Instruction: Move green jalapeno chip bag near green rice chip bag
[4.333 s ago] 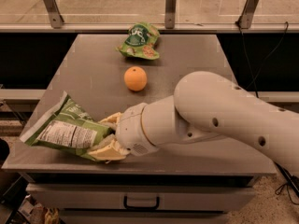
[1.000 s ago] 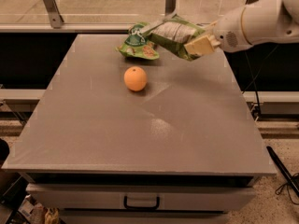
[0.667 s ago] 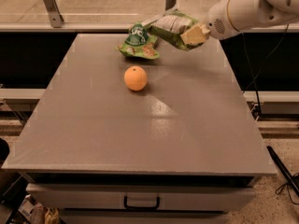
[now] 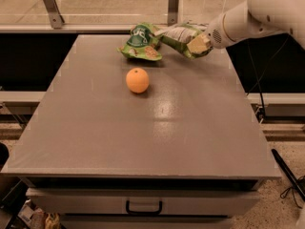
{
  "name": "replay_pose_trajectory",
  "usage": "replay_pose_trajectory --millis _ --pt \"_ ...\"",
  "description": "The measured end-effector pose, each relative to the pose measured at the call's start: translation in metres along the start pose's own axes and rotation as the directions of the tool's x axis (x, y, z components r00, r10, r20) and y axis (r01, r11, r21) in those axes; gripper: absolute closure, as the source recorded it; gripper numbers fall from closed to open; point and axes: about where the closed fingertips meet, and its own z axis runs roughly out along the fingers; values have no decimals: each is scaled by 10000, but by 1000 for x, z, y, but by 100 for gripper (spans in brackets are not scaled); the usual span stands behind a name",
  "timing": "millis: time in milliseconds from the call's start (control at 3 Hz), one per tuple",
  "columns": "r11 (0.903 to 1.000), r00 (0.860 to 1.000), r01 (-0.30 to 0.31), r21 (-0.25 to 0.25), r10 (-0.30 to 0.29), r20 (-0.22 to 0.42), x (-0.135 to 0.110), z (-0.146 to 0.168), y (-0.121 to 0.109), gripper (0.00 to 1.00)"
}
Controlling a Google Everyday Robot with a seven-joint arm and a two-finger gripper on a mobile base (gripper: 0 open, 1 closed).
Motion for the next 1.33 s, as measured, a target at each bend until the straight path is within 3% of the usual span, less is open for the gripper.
replay_pose_trajectory --millis 333,667,1333 --pt "9970 9977 -633 442 643 -199 36 3 -19 100" --pt "9973 9979 -613 406 621 -200 35 5 -17 82" --pt "9975 9978 -610 357 618 -225 36 8 -15 36"
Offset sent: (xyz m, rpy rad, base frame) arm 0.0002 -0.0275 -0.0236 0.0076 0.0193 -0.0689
